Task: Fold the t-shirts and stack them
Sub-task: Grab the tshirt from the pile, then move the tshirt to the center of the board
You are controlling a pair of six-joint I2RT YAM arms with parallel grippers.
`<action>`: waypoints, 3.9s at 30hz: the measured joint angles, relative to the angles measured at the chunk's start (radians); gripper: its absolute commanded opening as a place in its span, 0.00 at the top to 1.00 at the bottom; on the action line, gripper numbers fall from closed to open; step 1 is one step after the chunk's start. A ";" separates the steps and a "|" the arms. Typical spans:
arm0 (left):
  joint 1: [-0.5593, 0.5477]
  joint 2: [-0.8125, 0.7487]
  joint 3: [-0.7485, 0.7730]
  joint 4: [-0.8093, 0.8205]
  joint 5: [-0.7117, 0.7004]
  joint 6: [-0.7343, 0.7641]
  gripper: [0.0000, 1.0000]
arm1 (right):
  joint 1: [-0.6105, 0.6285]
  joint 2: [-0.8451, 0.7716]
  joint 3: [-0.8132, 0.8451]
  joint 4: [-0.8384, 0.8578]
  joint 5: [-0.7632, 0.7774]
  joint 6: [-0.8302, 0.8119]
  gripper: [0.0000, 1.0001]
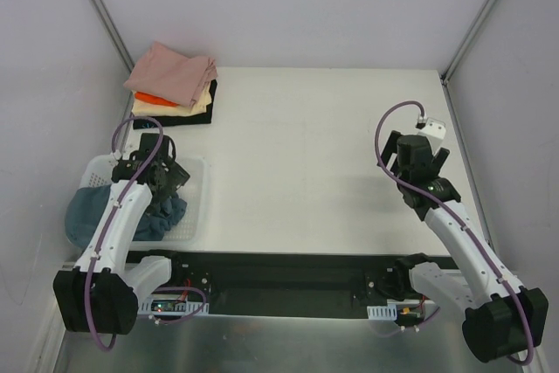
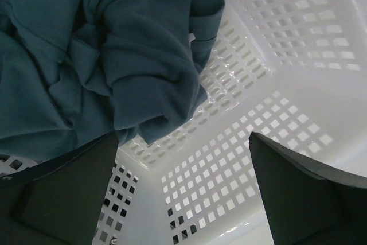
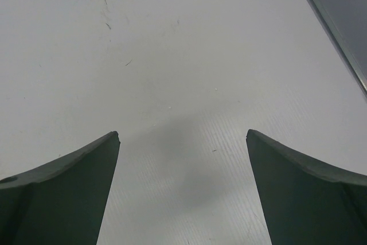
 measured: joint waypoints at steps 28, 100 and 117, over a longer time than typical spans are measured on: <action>0.007 0.289 -0.046 -0.030 -0.247 -0.235 1.00 | 0.000 0.042 0.019 -0.022 0.113 0.003 0.04; -0.473 0.712 0.615 0.453 0.260 0.286 0.01 | -0.007 0.167 0.172 -0.253 0.037 0.100 0.04; -0.286 0.916 0.795 0.478 0.354 0.283 0.01 | -0.039 0.632 0.521 -0.252 -0.372 0.190 0.03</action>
